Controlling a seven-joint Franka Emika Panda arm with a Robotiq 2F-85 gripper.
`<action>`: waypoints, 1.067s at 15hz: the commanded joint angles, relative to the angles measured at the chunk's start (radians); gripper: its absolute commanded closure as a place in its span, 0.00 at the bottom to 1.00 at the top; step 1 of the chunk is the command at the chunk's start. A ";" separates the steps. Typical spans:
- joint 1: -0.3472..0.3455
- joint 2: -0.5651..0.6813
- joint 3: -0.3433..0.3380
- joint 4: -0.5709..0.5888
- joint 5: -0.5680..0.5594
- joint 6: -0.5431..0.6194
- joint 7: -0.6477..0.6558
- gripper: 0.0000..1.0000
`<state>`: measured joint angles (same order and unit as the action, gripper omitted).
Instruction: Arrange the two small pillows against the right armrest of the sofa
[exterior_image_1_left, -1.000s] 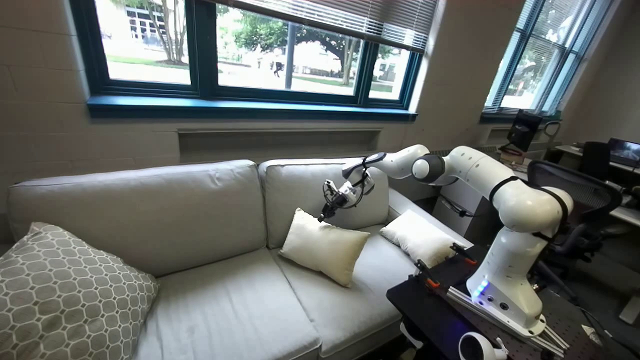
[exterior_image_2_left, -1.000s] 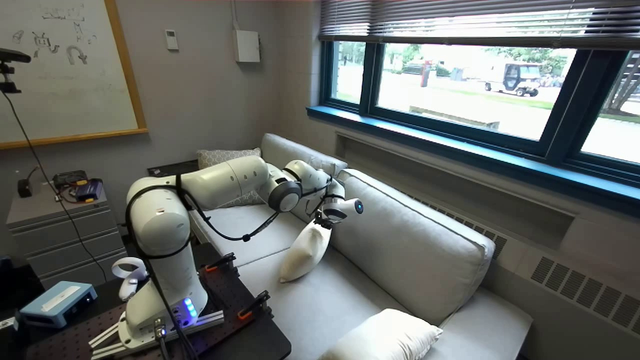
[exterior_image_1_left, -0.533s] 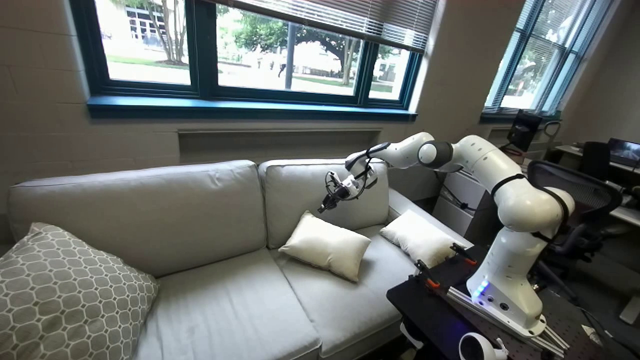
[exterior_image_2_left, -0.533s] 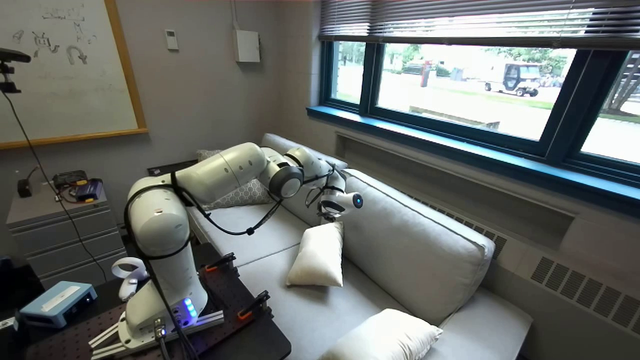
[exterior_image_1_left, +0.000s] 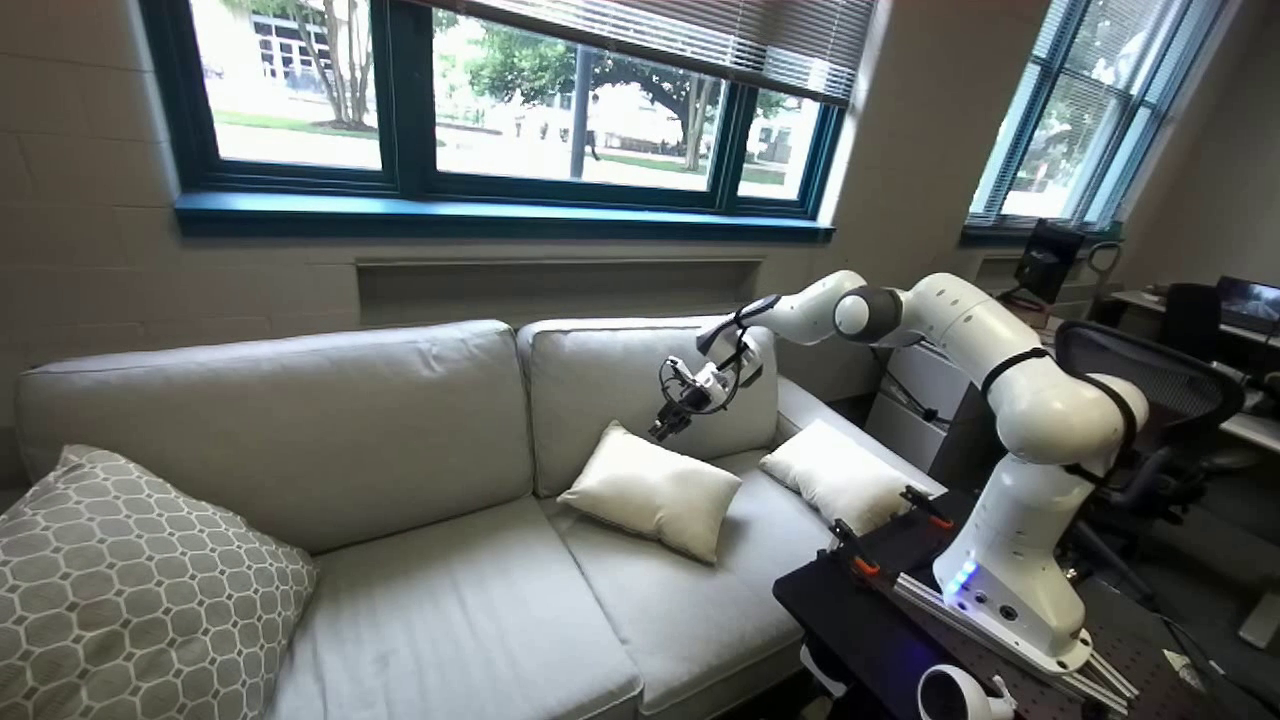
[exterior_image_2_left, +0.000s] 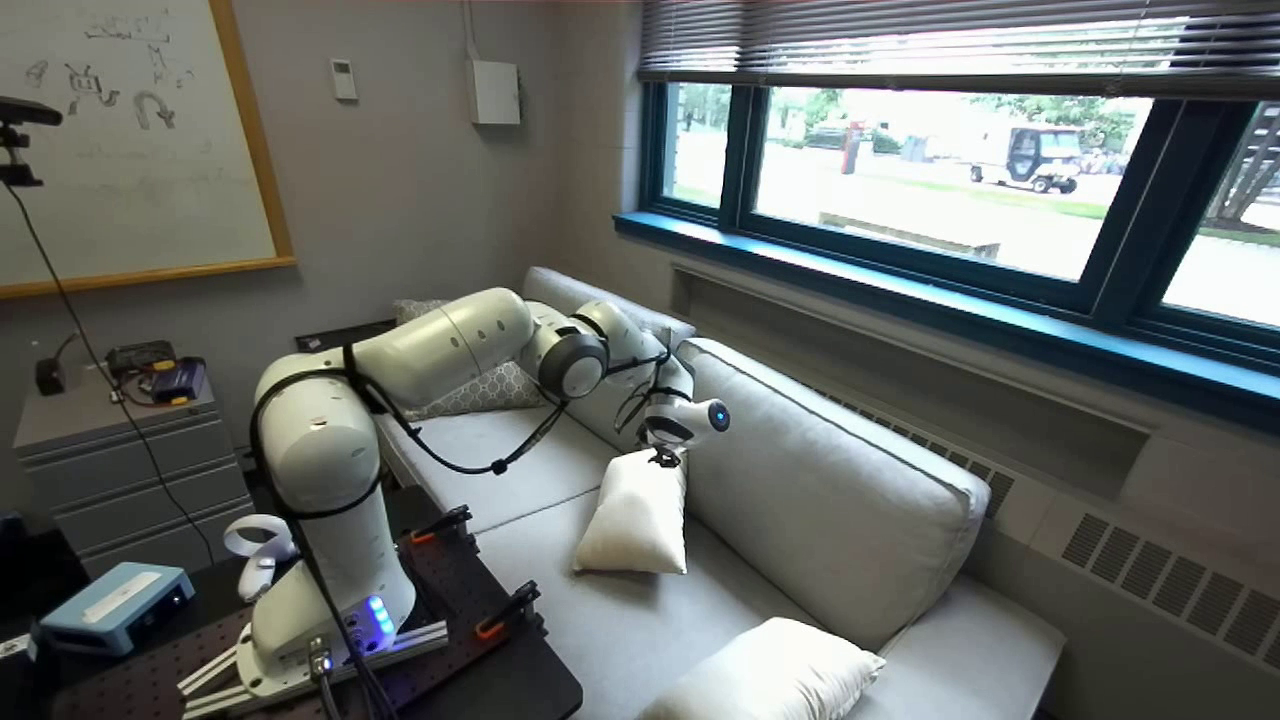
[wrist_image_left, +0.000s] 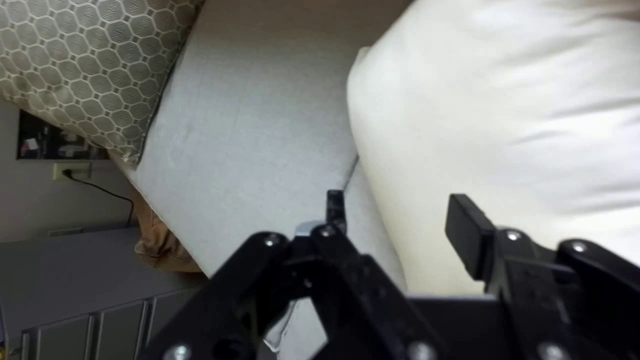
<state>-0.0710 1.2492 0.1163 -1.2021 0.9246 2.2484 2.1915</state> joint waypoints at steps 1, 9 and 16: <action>-0.063 0.074 -0.031 0.049 0.012 -0.054 -0.016 0.13; -0.190 0.313 -0.060 0.337 -0.049 -0.239 0.025 0.00; -0.072 0.235 -0.195 0.211 -0.204 0.028 0.042 0.00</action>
<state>-0.1913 1.4847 -0.0375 -0.9978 0.7992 2.2030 2.1971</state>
